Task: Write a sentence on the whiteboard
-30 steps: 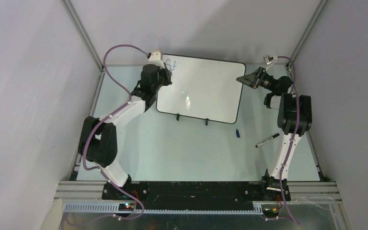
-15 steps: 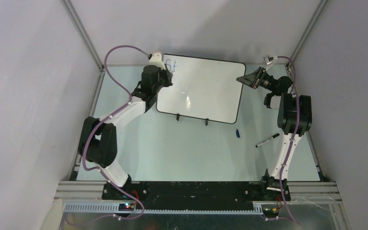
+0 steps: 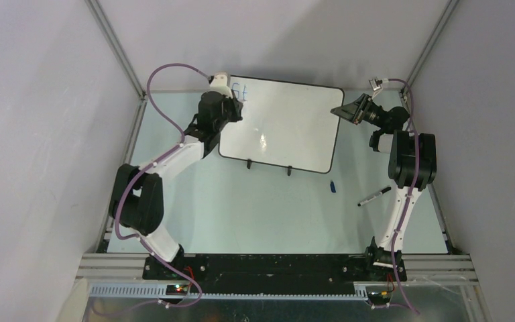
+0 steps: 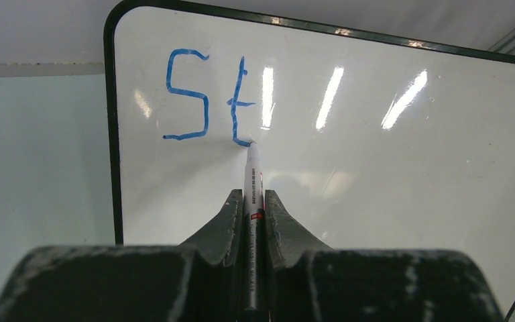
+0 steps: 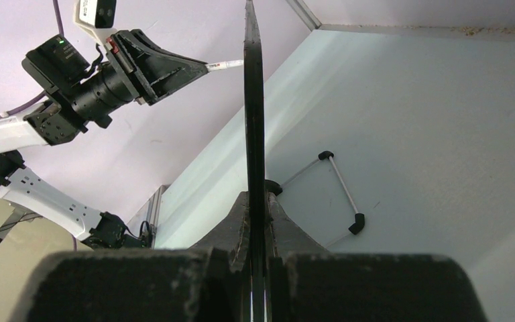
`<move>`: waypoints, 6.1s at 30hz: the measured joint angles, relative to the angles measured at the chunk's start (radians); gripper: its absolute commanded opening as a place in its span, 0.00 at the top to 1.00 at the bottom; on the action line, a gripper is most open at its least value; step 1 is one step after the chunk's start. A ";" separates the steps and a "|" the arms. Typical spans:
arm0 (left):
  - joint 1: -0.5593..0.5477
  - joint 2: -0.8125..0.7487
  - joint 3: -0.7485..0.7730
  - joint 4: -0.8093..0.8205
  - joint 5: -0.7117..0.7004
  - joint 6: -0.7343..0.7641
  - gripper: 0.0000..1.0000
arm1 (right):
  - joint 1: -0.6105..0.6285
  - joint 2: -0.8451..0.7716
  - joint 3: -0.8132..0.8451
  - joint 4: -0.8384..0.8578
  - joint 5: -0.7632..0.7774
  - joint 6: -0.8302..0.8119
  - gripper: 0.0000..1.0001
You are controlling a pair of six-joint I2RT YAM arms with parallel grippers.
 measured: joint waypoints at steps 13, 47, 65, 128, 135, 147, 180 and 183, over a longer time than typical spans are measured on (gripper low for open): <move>0.000 -0.148 -0.124 0.121 0.004 -0.001 1.00 | 0.000 0.000 0.000 0.000 0.000 0.000 1.00; -0.001 -0.313 -0.317 0.285 -0.028 -0.033 0.99 | -0.002 0.000 -0.013 0.005 0.008 0.009 1.00; -0.001 -0.308 -0.317 0.285 -0.027 -0.033 0.99 | -0.007 -0.013 -0.042 0.018 0.027 0.008 1.00; -0.048 0.023 0.088 -0.031 -0.078 0.039 1.00 | -0.006 -0.026 -0.045 0.017 0.023 0.009 1.00; -0.048 0.030 0.093 -0.042 -0.080 0.046 1.00 | -0.006 -0.026 -0.045 0.017 0.022 0.009 1.00; -0.049 0.054 0.116 -0.070 -0.080 0.046 1.00 | -0.006 -0.026 -0.045 0.017 0.022 0.010 1.00; -0.051 0.071 0.143 -0.074 -0.071 0.046 1.00 | -0.006 -0.030 -0.045 0.014 0.019 0.012 1.00; -0.055 0.071 0.133 -0.074 -0.072 0.046 1.00 | -0.006 -0.030 -0.045 0.012 0.020 0.018 1.00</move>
